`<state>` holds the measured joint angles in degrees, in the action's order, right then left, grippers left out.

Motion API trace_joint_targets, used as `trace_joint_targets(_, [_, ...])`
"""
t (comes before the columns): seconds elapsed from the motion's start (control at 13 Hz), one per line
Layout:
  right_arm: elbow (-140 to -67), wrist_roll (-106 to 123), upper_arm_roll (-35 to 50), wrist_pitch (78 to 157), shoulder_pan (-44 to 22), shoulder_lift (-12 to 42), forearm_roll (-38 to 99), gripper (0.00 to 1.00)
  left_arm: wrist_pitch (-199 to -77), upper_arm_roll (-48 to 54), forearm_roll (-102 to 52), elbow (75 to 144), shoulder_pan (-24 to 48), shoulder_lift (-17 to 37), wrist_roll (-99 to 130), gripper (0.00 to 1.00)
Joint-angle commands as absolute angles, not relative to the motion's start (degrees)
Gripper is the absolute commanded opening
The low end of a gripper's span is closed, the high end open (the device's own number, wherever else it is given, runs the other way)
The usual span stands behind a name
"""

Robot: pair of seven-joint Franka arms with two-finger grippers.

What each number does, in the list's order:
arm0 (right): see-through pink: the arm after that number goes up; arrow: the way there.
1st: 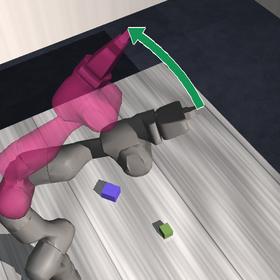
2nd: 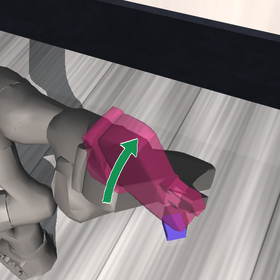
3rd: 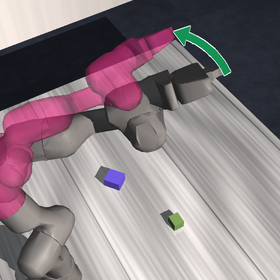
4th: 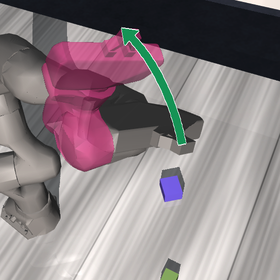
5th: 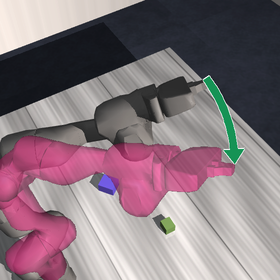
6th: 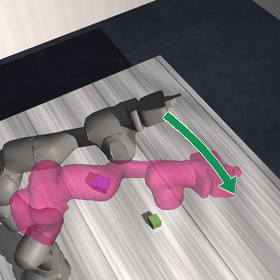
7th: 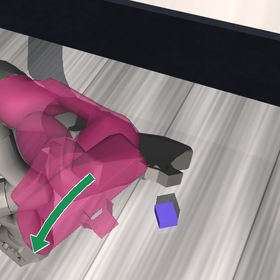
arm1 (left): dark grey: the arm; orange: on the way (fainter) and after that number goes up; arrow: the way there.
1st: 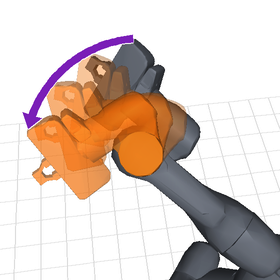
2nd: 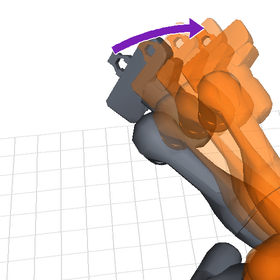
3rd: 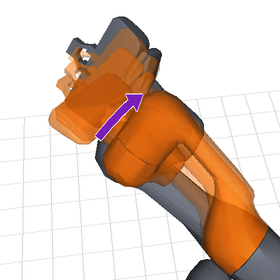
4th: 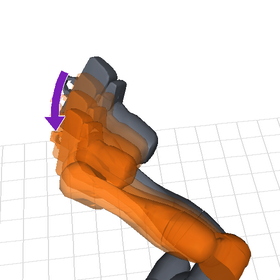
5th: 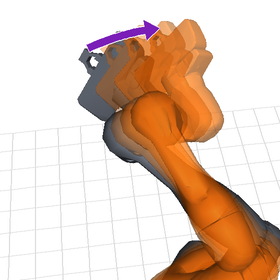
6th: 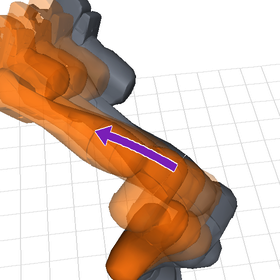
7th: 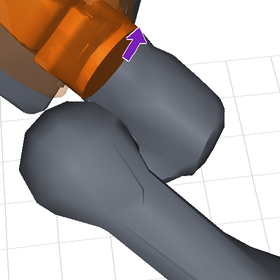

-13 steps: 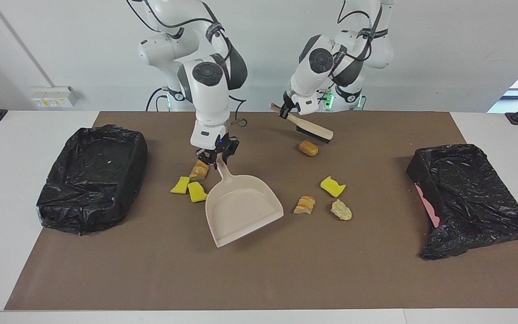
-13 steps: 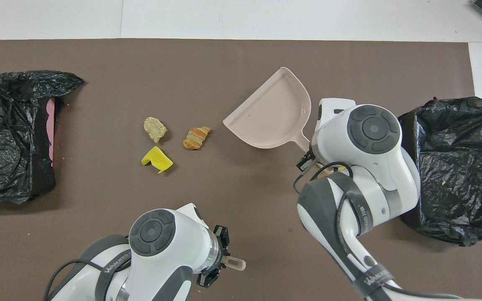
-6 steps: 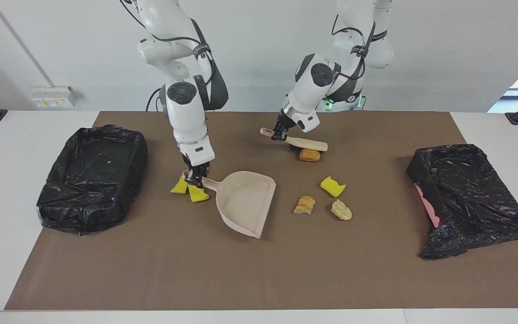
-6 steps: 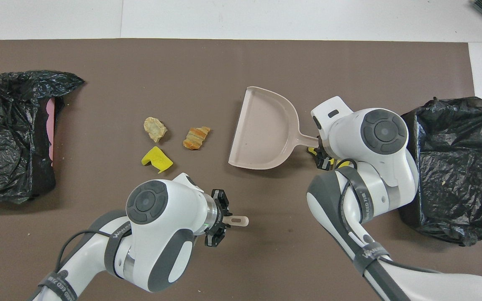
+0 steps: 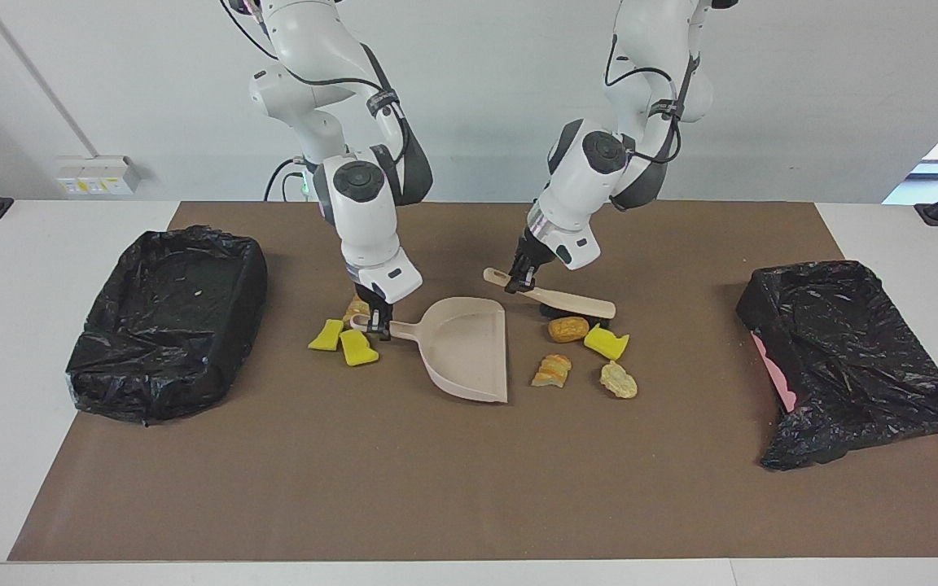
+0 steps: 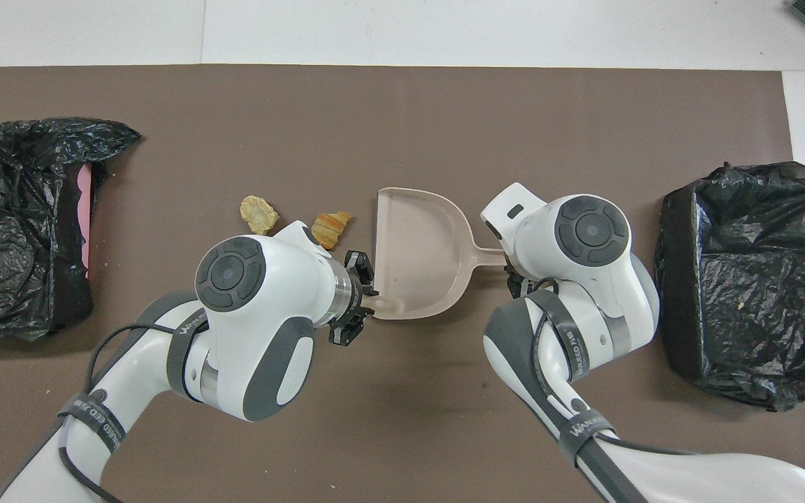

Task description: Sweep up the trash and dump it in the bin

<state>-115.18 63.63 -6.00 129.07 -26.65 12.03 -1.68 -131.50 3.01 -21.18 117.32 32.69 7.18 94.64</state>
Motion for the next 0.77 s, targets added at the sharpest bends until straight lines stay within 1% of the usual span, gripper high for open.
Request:
trace_joint_targets(0.0, [-115.0, 62.6, -5.8, 123.9, -26.8, 10.6, -0.4, 0.0, -123.2, 3.3, -19.4, 111.4, 32.2, 9.2, 88.0, 0.0])
trace_joint_targets(0.15, [-115.0, 60.0, -5.8, 121.3, -28.2, 10.1, -0.2, 0.0, -118.7, 3.3, -18.8, 111.1, 32.5, 8.3, 83.6, 0.0])
trace_joint_targets(0.31, [-115.0, 59.8, -5.8, 118.9, -28.7, 9.7, -0.2, 0.0, -110.5, 3.1, -16.6, 110.5, 32.4, 6.6, 78.6, 0.0])
trace_joint_targets(0.46, [-115.4, 59.1, -5.8, 120.7, -28.8, 10.5, -0.3, 0.0, -102.9, 3.0, -16.5, 110.6, 32.2, 4.8, 71.8, 0.0])
trace_joint_targets(0.54, [-115.4, 57.8, -5.8, 122.2, -29.6, 11.4, -0.3, 0.0, -100.7, 2.9, -15.7, 110.7, 32.2, 4.6, 69.1, 0.0])
trace_joint_targets(0.69, [-115.4, 57.0, -5.8, 122.7, -30.1, 11.8, -0.3, 0.0, -98.1, 2.4, -11.4, 110.7, 30.7, 4.4, 63.7, 0.0])
